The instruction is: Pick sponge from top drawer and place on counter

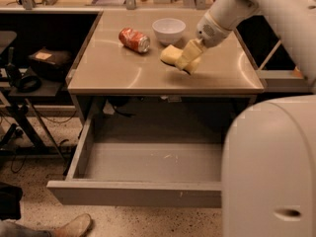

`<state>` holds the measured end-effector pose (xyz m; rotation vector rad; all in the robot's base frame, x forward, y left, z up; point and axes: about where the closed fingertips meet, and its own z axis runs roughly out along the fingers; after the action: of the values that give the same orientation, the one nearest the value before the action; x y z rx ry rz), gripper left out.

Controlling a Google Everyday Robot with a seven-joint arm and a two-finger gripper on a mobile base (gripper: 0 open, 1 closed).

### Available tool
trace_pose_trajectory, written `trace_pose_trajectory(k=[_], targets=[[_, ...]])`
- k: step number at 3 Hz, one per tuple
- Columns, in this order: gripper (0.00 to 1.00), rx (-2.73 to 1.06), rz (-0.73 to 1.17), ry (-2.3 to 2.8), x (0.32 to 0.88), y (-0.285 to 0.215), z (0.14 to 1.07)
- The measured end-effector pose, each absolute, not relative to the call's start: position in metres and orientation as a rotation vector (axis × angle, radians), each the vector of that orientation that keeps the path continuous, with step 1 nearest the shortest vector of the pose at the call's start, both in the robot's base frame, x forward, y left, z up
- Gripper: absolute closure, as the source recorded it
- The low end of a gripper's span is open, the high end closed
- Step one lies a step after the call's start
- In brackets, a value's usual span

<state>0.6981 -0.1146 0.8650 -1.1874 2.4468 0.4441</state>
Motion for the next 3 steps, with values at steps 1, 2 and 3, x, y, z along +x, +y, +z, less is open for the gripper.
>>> trace_pose_trajectory(k=[1,2,3], targets=[[1.00,-1.212,0.483,2.379,0.741,-0.049,0.865],[1.00,-1.216,0.478,2.372,0.744,-0.049,0.866],[1.00,-1.177,0.441,2.440,0.727,-0.098,0.840]])
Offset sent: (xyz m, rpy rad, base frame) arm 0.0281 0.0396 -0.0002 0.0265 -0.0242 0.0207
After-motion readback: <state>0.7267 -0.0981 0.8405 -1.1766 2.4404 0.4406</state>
